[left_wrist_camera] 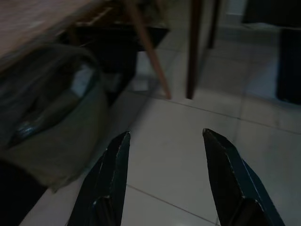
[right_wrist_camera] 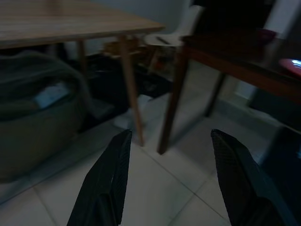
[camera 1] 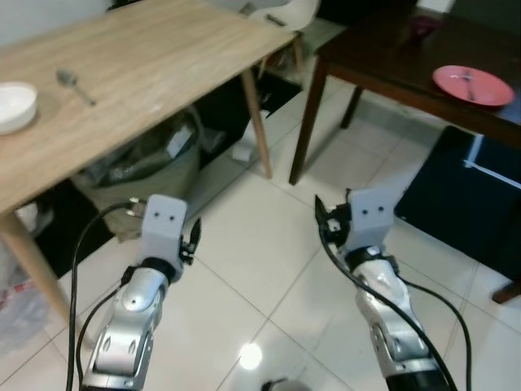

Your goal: Setting the table

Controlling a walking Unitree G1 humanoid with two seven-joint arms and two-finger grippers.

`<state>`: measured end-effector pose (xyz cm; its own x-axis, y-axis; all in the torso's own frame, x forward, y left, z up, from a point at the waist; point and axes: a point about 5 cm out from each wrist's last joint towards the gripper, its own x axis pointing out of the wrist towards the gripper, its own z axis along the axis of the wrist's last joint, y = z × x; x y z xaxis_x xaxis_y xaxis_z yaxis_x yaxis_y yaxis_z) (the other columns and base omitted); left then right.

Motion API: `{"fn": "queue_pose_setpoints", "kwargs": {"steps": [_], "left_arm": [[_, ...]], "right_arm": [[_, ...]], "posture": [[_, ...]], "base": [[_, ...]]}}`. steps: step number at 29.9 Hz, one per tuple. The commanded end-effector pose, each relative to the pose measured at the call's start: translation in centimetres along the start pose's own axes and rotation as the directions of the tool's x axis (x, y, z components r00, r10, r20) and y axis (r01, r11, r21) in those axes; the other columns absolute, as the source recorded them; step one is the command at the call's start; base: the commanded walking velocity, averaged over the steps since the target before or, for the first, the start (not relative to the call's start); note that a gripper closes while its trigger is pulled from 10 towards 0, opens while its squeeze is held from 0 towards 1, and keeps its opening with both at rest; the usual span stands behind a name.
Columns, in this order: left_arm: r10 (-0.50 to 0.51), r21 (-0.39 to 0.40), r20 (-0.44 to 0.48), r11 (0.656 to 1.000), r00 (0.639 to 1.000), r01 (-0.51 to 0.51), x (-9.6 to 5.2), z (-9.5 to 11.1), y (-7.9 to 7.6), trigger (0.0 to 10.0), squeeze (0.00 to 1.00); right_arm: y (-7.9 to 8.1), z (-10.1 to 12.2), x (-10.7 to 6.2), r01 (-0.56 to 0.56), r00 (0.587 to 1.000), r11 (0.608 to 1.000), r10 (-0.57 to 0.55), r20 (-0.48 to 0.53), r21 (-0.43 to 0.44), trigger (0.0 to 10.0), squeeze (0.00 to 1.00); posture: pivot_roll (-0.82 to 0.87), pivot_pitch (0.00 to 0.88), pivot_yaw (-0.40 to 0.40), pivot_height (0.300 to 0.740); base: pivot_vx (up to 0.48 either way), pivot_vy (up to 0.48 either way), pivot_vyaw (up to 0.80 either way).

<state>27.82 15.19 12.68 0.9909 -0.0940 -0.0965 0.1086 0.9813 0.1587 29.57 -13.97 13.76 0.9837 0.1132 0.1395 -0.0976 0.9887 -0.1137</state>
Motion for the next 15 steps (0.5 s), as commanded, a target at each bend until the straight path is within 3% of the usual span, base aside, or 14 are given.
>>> {"fn": "queue_pose_setpoints", "kwargs": {"steps": [1, 9, 13, 15], "left_arm": [[-0.003, 0.002, -0.026, 1.0, 1.0, 0.003, -0.1, -0.6, 0.0, 10.0, 0.0], [-0.013, 0.027, -0.049, 1.0, 0.999, 0.015, 0.0, -1.6, 0.4, 10.0, 0.0], [0.002, 0.099, -0.156, 0.995, 0.988, 0.013, -0.1, -4.6, 1.6, 10.0, 0.0], [0.01, 0.115, -0.182, 0.993, 0.983, 0.011, -0.2, -5.4, 2.0, 10.0, 0.0]], "right_arm": [[0.2, -0.4, -0.2, -0.001, 1.0, 1.0, 0.002, -0.02, 0.007, 10.0, 0.0], [0.5, -1.5, -0.4, -0.029, 0.998, 0.999, 0.031, -0.059, 0.031, 10.0, 0.0], [0.8, -5.7, -1.7, -0.035, 0.975, 0.983, 0.073, -0.209, 0.181, 10.0, 0.0], [0.8, -6.6, -2.1, -0.024, 0.969, 0.979, 0.073, -0.237, 0.202, 10.0, 0.0]], "posture": [[-0.09, 0.018, 0.05, 0.74], [-0.09, 0.015, 0.048, 0.74], [-0.08, 0.007, 0.037, 0.74], [-0.08, 0.007, 0.037, 0.74]], "base": [[0.0, 0.0, -0.8], [0.0, 0.0, -0.8], [0.0, 0.0, -0.8], [0.0, 0.0, -0.8]]}}
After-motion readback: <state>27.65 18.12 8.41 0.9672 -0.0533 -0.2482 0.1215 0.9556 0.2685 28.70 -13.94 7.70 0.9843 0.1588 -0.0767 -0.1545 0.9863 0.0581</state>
